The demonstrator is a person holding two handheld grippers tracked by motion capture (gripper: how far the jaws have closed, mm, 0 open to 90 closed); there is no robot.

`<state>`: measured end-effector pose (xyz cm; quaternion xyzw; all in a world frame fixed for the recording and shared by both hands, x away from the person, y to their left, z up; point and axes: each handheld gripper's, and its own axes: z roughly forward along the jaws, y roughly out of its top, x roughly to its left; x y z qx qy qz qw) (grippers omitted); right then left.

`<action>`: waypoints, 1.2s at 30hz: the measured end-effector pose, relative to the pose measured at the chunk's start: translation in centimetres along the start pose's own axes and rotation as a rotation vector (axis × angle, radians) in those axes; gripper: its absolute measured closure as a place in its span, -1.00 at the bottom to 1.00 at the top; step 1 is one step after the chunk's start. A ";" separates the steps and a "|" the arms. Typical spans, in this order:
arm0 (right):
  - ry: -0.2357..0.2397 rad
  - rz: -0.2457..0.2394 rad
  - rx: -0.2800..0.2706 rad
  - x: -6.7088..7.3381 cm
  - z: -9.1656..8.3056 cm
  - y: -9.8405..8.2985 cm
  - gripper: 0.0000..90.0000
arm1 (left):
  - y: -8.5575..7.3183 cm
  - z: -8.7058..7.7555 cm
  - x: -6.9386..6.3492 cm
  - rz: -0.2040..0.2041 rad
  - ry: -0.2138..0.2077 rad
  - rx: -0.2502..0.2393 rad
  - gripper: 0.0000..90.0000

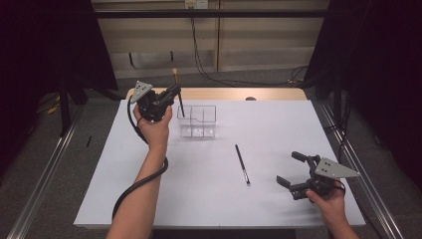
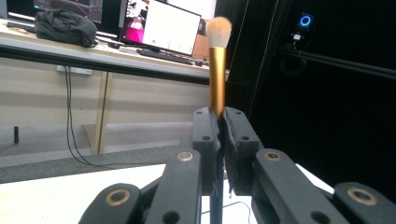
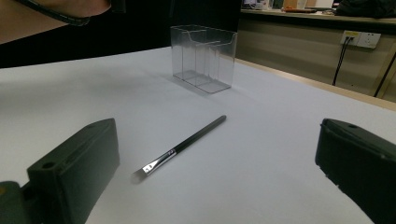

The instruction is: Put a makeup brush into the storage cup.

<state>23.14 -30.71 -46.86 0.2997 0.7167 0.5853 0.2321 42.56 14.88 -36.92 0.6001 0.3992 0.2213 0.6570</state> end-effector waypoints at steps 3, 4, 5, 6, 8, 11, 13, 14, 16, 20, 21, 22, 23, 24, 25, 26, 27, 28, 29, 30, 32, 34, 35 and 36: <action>0.000 0.001 0.001 0.0 0.0 0.0 -1.00 | -0.1 0.3 0.0 -0.006 0.004 0.002 0.87; 0.000 0.001 0.000 0.0 0.0 0.0 -1.00 | -0.1 0.4 0.1 0.001 0.006 0.004 0.87; 0.000 0.001 -0.001 0.0 0.0 0.0 -1.00 | 0.0 0.5 0.1 0.002 0.004 0.003 0.87; 0.000 0.002 0.000 0.0 0.0 0.0 -1.00 | 0.0 0.5 0.1 0.003 0.002 0.003 0.87; 0.001 0.001 -0.003 0.0 0.0 0.0 -1.00 | 0.1 0.7 0.1 0.012 0.003 -0.001 0.87; 0.000 0.002 -0.004 -0.1 0.0 0.0 -1.00 | 0.3 0.9 0.0 0.025 0.000 0.005 0.87; -0.003 0.002 -0.004 -0.1 0.0 -0.1 -1.00 | 0.3 1.0 0.0 0.028 0.001 0.008 0.87; -0.002 0.004 -0.005 -0.1 0.0 -0.1 -1.00 | 0.3 1.1 0.1 0.029 0.002 0.008 0.87; -0.002 0.002 -0.005 -0.1 0.0 0.0 -1.00 | 0.3 1.3 0.0 0.031 0.003 0.009 0.87; 0.001 0.003 -0.004 -0.1 0.0 -0.1 -1.00 | 0.3 1.5 0.0 0.041 0.005 0.010 0.87; 0.000 0.004 -0.001 -0.1 0.0 -0.1 -1.00 | 0.3 1.6 0.0 0.046 0.007 0.011 0.87; -0.003 0.003 0.000 -0.1 0.0 -0.1 -1.00 | 0.3 1.6 0.0 0.048 0.008 0.013 0.87; -0.002 0.005 0.000 -0.1 0.0 -0.1 -1.00 | 0.3 1.7 0.1 0.049 0.008 0.013 0.87; -0.001 0.004 0.001 -0.1 0.0 -0.1 -1.00 | 0.2 1.8 0.1 0.049 0.010 0.015 0.87; 0.000 0.003 0.001 -0.1 0.0 -0.1 -1.00 | 0.2 1.8 0.1 0.056 0.013 0.019 0.87; 0.000 0.003 0.000 -0.1 0.0 -0.1 -1.00 | 0.1 1.8 0.2 0.055 0.015 0.019 0.87; 0.001 0.002 -0.001 -0.1 0.0 -0.1 -1.00 | 0.0 1.9 0.3 0.052 0.015 0.019 0.87; 0.002 0.002 -0.002 -0.1 0.0 -0.1 -1.00 | 0.0 1.9 0.3 0.054 0.019 0.019 0.87; 0.001 0.002 -0.001 -0.1 0.0 -0.1 -1.00 | 0.0 1.9 0.4 0.058 0.023 0.019 0.87; 0.002 0.002 -0.001 -0.1 0.0 -0.1 -1.00 | -0.1 2.0 0.4 0.059 0.023 0.018 0.87; 0.001 0.001 -0.001 -0.1 0.0 -0.1 -1.00 | -0.2 2.0 0.4 0.061 0.023 0.019 0.87; 0.002 0.001 -0.001 -0.1 0.0 -0.1 -1.00 | -0.2 2.1 0.3 0.072 0.026 0.020 0.87; 0.003 0.001 0.000 -0.1 0.0 -0.1 -1.00 | -0.3 2.1 0.3 0.075 0.026 0.022 0.87; 0.004 0.001 0.000 -0.1 -0.1 -0.1 -1.00 | -0.3 2.2 0.3 0.076 0.025 0.022 0.87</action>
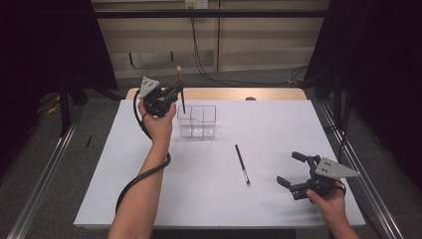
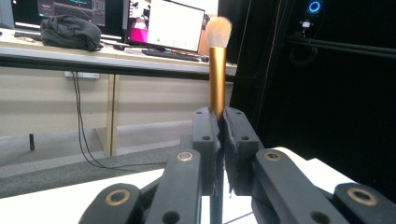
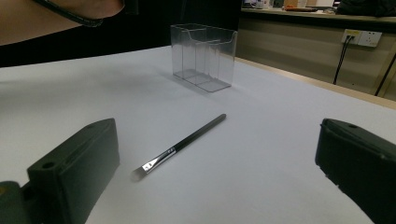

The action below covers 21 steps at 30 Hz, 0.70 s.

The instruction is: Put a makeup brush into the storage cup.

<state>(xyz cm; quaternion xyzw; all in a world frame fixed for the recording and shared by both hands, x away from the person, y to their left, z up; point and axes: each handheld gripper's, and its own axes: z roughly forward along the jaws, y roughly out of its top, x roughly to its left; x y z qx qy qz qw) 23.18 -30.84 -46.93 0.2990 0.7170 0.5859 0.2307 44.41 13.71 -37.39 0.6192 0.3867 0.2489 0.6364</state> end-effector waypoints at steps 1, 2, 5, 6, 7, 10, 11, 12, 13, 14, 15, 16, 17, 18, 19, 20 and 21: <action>0.000 0.000 0.000 0.0 0.0 0.0 -1.00 | 0.0 0.0 0.0 0.003 0.000 0.002 0.87; -0.002 -0.001 0.000 0.0 0.0 0.0 -1.00 | -0.1 0.0 0.0 0.002 0.001 0.000 0.87; -0.003 -0.002 -0.001 0.0 -0.1 0.0 -1.00 | -0.1 0.1 0.0 0.008 0.006 -0.002 0.87; -0.003 -0.002 0.000 0.0 -0.1 0.0 -1.00 | -0.2 0.1 0.0 0.014 0.007 0.000 0.87; -0.002 -0.002 0.000 0.0 -0.1 0.0 -1.00 | -0.2 0.1 0.0 0.014 0.011 -0.001 0.87; -0.002 -0.003 0.000 0.0 -0.1 0.0 -1.00 | -0.3 0.1 0.1 0.014 0.012 -0.001 0.87; -0.003 -0.004 0.001 0.0 0.0 0.0 -1.00 | -0.4 0.0 0.1 0.016 0.013 0.001 0.87; -0.003 -0.003 0.002 0.0 0.0 0.0 -1.00 | -0.4 0.0 0.1 0.018 0.017 -0.003 0.87; -0.002 -0.002 0.002 0.0 0.0 0.0 -1.00 | -0.5 0.0 0.1 0.024 0.020 -0.003 0.87; -0.004 -0.003 0.003 0.0 0.0 0.0 -1.00 | -0.6 0.0 0.1 0.022 0.028 -0.005 0.87; -0.003 -0.003 0.002 0.0 0.0 0.0 -1.00 | -0.7 0.0 0.1 0.023 0.030 -0.004 0.87; -0.003 -0.002 0.002 0.0 0.0 0.0 -1.00 | -0.8 0.0 0.2 0.022 0.031 -0.002 0.87; -0.003 -0.004 0.001 0.0 0.0 0.0 -1.00 | -0.9 0.0 0.2 0.032 0.031 0.001 0.87; -0.003 -0.003 0.001 0.0 0.0 0.0 -1.00 | -0.9 0.0 0.2 0.030 0.030 0.004 0.87; -0.003 -0.003 0.001 0.0 0.0 0.0 -1.00 | -1.0 0.0 0.2 0.035 0.030 0.007 0.87; -0.003 -0.004 0.002 0.0 -0.1 0.0 -1.00 | -1.1 0.0 0.2 0.030 0.032 0.005 0.87; -0.004 -0.003 0.003 0.0 -0.1 0.0 -1.00 | -1.2 0.1 0.2 0.034 0.032 0.007 0.87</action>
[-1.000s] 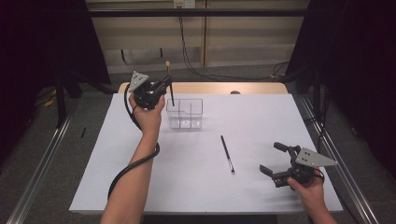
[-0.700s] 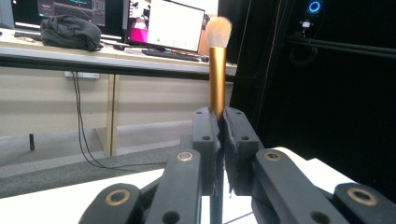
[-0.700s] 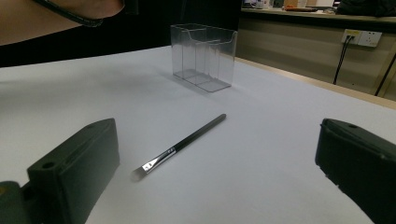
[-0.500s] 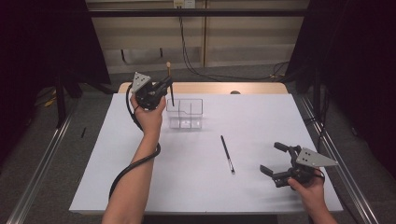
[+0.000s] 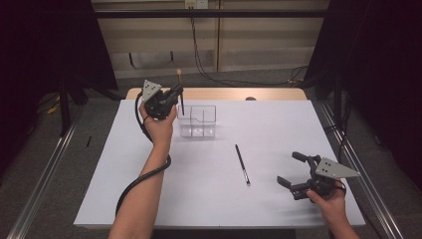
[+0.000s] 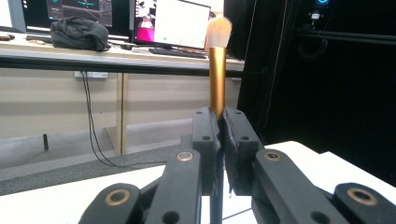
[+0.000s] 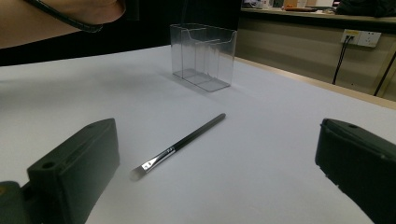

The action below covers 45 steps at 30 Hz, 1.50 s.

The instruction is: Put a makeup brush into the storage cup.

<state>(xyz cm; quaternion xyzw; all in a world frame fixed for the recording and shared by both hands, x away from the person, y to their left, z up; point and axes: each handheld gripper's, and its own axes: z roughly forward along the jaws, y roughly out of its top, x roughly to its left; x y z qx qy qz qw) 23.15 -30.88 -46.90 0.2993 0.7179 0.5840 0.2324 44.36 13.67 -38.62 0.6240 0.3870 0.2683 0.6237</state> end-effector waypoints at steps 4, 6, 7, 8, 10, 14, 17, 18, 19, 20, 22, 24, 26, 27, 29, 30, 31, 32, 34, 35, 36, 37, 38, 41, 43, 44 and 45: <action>0.001 -0.001 0.000 0.0 0.0 0.0 -1.00 | -0.3 0.1 -0.1 -0.004 0.004 0.001 0.87; 0.001 0.000 -0.001 0.0 0.0 0.0 -1.00 | -0.4 0.1 -0.1 0.000 0.004 0.005 0.87; 0.002 -0.001 -0.002 0.0 0.0 0.0 -1.00 | -0.4 0.1 -0.1 -0.001 0.005 0.004 0.87; 0.002 0.000 -0.002 0.0 0.0 0.0 -1.00 | -0.5 0.1 -0.1 0.000 0.004 0.004 0.87; 0.001 -0.001 -0.002 0.0 -0.1 0.0 -1.00 | -0.6 0.1 -0.2 0.004 0.003 0.006 0.87; 0.002 -0.001 -0.001 0.0 -0.1 0.0 -1.00 | -0.8 0.1 -0.2 0.006 0.004 0.004 0.87; 0.002 -0.002 0.000 0.0 -0.1 0.0 -1.00 | -1.1 0.0 -0.2 0.006 0.005 0.012 0.87; 0.002 -0.003 0.000 0.0 -0.1 0.0 -1.00 | -1.1 0.0 -0.2 0.008 0.007 0.013 0.87; 0.002 -0.003 0.000 0.0 -0.1 0.0 -1.00 | -1.2 0.0 -0.2 0.001 0.007 0.012 0.87; 0.004 -0.003 0.000 0.0 -0.1 0.0 -1.00 | -1.3 0.0 -0.2 0.000 0.006 0.014 0.87; 0.004 -0.005 0.001 0.0 -0.1 0.0 -1.00 | -1.4 -0.1 -0.1 0.003 0.008 0.021 0.87; 0.006 -0.005 0.002 0.0 0.0 0.0 -1.00 | -1.5 -0.1 -0.1 -0.003 0.008 0.019 0.87; 0.008 -0.007 0.004 0.1 0.0 0.0 -1.00 | -1.6 -0.1 -0.1 -0.004 0.006 0.027 0.87; 0.007 -0.007 0.003 0.1 0.0 0.0 -1.00 | -1.7 -0.1 -0.1 -0.006 0.005 0.027 0.87; 0.007 -0.009 0.003 0.1 0.0 0.0 -1.00 | -1.8 -0.1 -0.1 -0.007 0.005 0.028 0.87; 0.008 -0.009 0.003 0.1 0.1 0.0 -1.00 | -1.8 -0.1 -0.1 -0.008 0.004 0.029 0.87; 0.008 -0.010 0.003 0.1 0.1 0.0 -1.00 | -1.8 -0.2 -0.1 -0.006 0.005 0.032 0.87; 0.008 -0.009 0.004 0.1 0.0 0.0 -1.00 | -1.8 -0.2 -0.1 -0.008 0.007 0.032 0.87; 0.008 -0.008 0.004 0.1 0.0 0.0 -1.00 | -1.8 -0.2 0.0 -0.009 0.007 0.034 0.87; 0.008 -0.008 0.004 0.1 0.0 0.0 -1.00 | -1.9 -0.2 0.0 -0.009 0.006 0.033 0.87; 0.008 -0.009 0.003 0.1 0.0 0.0 -1.00 | -1.9 -0.2 0.0 -0.011 0.005 0.034 0.87; 0.008 -0.011 0.003 0.1 0.0 0.0 -1.00 | -1.9 -0.2 0.0 -0.011 0.005 0.034 0.87; 0.009 -0.013 0.003 0.1 0.0 0.0 -1.00 | -2.0 -0.3 0.0 -0.009 0.004 0.036 0.87; 0.009 -0.013 0.003 0.1 0.0 0.0 -1.00 | -2.2 -0.3 0.1 -0.014 0.008 0.037 0.87; 0.010 -0.013 0.003 0.1 0.1 0.0 -1.00 | -2.3 -0.3 0.1 -0.018 0.007 0.037 0.87; 0.010 -0.012 0.002 0.1 0.1 0.0 -1.00 | -2.3 -0.3 0.1 -0.017 0.007 0.040 0.87; 0.009 -0.011 0.002 0.1 0.1 0.0 -1.00 | -2.4 -0.3 0.2 -0.017 0.007 0.041 0.87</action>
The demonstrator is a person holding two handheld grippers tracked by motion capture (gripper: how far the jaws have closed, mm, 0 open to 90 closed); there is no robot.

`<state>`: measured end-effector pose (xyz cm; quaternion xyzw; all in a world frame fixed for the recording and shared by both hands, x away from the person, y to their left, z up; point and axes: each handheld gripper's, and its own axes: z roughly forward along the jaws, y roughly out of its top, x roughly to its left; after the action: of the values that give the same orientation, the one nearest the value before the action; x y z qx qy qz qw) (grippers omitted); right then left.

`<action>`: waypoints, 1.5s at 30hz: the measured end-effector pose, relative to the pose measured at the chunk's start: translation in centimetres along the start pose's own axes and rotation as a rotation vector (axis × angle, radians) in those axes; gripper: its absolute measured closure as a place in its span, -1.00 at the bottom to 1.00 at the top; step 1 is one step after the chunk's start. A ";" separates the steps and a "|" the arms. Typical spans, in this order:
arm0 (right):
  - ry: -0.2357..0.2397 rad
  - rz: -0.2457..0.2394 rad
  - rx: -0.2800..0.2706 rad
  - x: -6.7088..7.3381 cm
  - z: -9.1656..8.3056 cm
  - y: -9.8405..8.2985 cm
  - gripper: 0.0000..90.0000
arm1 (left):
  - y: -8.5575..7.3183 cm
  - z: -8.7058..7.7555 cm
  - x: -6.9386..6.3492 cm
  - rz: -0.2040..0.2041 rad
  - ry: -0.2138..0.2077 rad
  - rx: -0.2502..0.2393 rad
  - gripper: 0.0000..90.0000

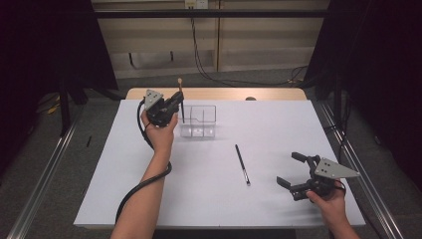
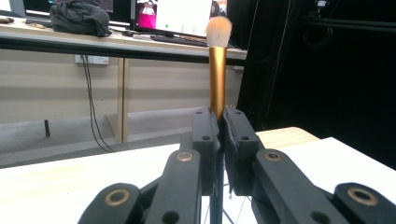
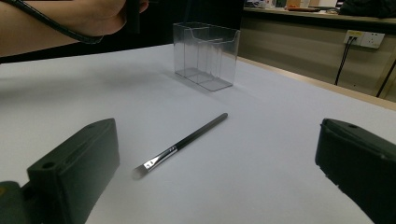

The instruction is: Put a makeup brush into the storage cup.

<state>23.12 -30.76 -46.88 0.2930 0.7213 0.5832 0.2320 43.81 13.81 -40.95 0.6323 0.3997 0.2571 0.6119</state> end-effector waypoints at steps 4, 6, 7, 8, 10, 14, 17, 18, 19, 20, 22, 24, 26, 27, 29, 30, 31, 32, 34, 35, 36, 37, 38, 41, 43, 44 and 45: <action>0.001 -0.002 0.000 0.0 0.0 0.0 -1.00 | -0.1 -0.1 0.1 -0.002 -0.001 0.000 0.87; 0.001 -0.001 0.000 0.0 0.0 0.0 -1.00 | -0.2 -0.1 0.1 -0.002 -0.001 0.000 0.87; 0.001 -0.003 0.000 0.0 0.0 0.0 -1.00 | -0.2 -0.2 0.1 -0.003 -0.001 0.003 0.87; 0.002 -0.002 0.000 0.0 0.0 0.0 -1.00 | -0.2 -0.2 0.1 -0.004 -0.002 0.003 0.87; 0.002 -0.001 0.000 0.0 0.0 0.0 -1.00 | -0.3 -0.3 0.1 -0.007 -0.003 0.002 0.87; 0.002 -0.003 0.000 0.0 0.0 0.0 -1.00 | -0.3 -0.4 0.2 -0.010 -0.001 0.004 0.86; 0.003 -0.003 0.000 0.0 0.0 0.0 -1.00 | -0.3 -0.4 0.2 -0.013 -0.003 0.006 0.86; 0.002 -0.003 0.000 0.0 0.0 0.0 -1.00 | -0.3 -0.4 0.3 -0.014 -0.005 0.008 0.86; 0.003 -0.003 0.000 0.0 0.0 0.0 -1.00 | -0.3 -0.4 0.3 -0.012 -0.005 0.011 0.86; 0.002 -0.001 0.000 0.0 0.0 0.0 -1.00 | -0.3 -0.5 0.3 -0.013 -0.005 0.012 0.86; 0.003 0.000 0.000 0.0 0.0 0.0 -1.00 | -0.3 -0.5 0.3 -0.019 -0.008 0.016 0.86; 0.003 0.000 0.001 0.0 0.0 0.0 -1.00 | -0.2 -0.6 0.4 -0.025 -0.008 0.023 0.85; 0.003 0.000 0.001 0.0 0.0 0.0 -1.00 | -0.2 -0.6 0.5 -0.036 -0.014 0.030 0.84; 0.003 0.000 0.001 0.0 0.0 0.0 -1.00 | -0.2 -0.7 0.5 -0.039 -0.016 0.032 0.82; 0.004 -0.003 0.002 0.0 0.1 0.0 -1.00 | -0.1 -0.8 0.5 -0.044 -0.019 0.046 0.73; 0.003 -0.002 0.003 0.0 0.1 0.0 -1.00 | -0.1 -0.8 0.6 -0.047 -0.022 0.048 0.72; 0.003 -0.001 0.003 0.0 0.1 0.0 -1.00 | -0.1 -0.9 0.6 -0.052 -0.027 0.047 0.68; 0.004 -0.003 0.004 0.0 0.1 0.0 -1.00 | -0.1 -1.0 0.6 -0.059 -0.027 0.048 0.64; 0.005 -0.003 0.005 0.0 0.1 0.0 -1.00 | -0.1 -1.1 0.7 -0.062 -0.033 0.054 0.59; 0.005 -0.004 0.005 0.1 0.1 0.0 -1.00 | -0.1 -1.2 0.8 -0.062 -0.036 0.054 0.55; 0.005 -0.003 0.003 0.1 0.1 0.0 -1.00 | -0.1 -1.4 0.8 -0.056 -0.041 0.053 0.52; 0.006 -0.003 0.005 0.1 0.1 0.0 -1.00 | -0.1 -1.4 0.8 -0.059 -0.050 0.048 0.48; 0.006 -0.004 0.005 0.1 0.1 0.0 -1.00 | -0.1 -1.5 0.8 -0.063 -0.056 0.045 0.44; 0.004 -0.002 0.007 0.0 0.2 0.0 -1.00 | -0.1 -1.9 0.9 -0.053 -0.081 0.030 0.33; 0.004 -0.002 0.005 0.0 0.2 0.0 -1.00 | -0.2 -2.1 0.9 -0.043 -0.087 0.023 0.22; 0.005 -0.002 0.005 0.1 0.2 0.0 -1.00 | -0.2 -2.1 0.8 -0.039 -0.087 0.023 0.19; 0.006 -0.002 0.006 0.1 0.2 0.0 -1.00 | -0.3 -2.2 0.9 -0.035 -0.094 0.025 0.15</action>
<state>23.21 -30.58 -46.97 0.2915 0.7240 0.5815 0.2296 42.44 15.80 -41.12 0.6443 0.3846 0.2112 0.6264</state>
